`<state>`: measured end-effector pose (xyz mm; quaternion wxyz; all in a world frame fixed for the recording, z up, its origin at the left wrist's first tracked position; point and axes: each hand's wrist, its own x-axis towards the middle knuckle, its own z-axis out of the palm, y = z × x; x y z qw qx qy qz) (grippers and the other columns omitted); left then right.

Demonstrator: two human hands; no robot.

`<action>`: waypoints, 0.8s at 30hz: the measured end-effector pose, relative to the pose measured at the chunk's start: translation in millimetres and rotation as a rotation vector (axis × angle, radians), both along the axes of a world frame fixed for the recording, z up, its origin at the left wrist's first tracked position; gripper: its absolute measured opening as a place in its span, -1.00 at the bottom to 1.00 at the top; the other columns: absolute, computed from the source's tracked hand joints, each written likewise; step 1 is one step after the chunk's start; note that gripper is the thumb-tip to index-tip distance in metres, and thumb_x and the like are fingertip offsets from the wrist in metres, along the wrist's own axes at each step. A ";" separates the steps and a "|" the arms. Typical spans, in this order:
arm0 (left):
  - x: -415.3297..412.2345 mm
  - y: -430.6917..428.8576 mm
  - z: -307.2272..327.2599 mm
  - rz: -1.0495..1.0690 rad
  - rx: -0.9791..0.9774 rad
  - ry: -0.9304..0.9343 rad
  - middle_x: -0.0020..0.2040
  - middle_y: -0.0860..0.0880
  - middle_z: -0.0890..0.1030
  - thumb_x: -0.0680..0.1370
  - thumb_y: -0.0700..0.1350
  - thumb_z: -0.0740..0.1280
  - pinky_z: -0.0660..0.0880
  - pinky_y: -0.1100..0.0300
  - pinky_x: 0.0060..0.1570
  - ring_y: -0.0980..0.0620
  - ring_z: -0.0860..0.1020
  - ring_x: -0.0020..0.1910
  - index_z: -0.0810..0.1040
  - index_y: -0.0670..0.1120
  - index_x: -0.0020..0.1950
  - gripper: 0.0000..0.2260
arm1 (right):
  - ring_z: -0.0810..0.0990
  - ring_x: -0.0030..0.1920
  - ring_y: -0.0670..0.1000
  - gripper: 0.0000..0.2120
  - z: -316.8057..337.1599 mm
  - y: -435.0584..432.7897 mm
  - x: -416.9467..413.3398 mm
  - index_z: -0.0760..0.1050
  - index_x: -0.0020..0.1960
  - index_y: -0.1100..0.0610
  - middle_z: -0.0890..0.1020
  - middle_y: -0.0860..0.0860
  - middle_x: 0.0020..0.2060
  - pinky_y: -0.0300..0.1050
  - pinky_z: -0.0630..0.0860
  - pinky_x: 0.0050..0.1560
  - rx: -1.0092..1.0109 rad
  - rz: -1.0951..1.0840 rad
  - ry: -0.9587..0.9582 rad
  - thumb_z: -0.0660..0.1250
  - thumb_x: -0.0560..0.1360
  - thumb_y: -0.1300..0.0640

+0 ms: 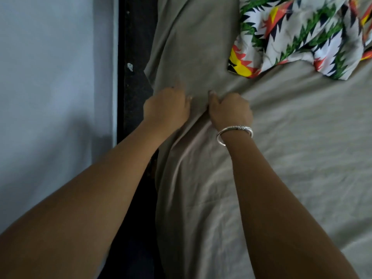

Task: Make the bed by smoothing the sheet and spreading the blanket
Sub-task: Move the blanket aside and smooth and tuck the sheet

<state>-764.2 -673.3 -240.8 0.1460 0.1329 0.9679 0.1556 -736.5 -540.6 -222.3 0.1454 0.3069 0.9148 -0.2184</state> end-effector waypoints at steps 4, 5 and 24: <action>-45.8 26.5 -17.8 -0.059 -0.023 -0.029 -0.02 -0.16 0.58 0.61 0.07 0.14 0.32 0.09 -0.26 -0.18 0.55 -0.09 0.44 -0.14 0.12 -0.71 | 0.52 0.19 0.22 -0.49 -3.4 2.9 -46.8 0.51 0.17 0.20 0.57 0.18 0.17 -0.02 0.45 0.09 0.042 0.042 -0.097 0.09 0.56 -0.21; -53.0 29.3 -20.8 -0.103 -0.060 -0.041 0.01 -0.16 0.59 0.61 0.04 0.14 0.31 0.09 -0.26 -0.19 0.56 -0.04 0.47 -0.12 0.12 -0.73 | 0.52 0.20 0.21 -0.55 -7.1 -0.5 -57.1 0.51 0.18 0.18 0.56 0.17 0.18 -0.03 0.45 0.09 0.027 0.055 -0.128 0.11 0.57 -0.14; -110.9 -0.1 -20.4 -0.030 -0.115 -0.168 -0.12 -0.09 0.57 0.60 -0.02 0.11 0.33 0.10 -0.24 -0.09 0.53 -0.18 0.48 -0.09 0.04 -0.79 | 0.52 0.17 0.26 -0.68 -11.3 -28.2 -132.4 0.50 0.18 0.29 0.55 0.24 0.17 0.00 0.44 0.05 -0.115 0.056 -0.125 0.05 0.59 0.19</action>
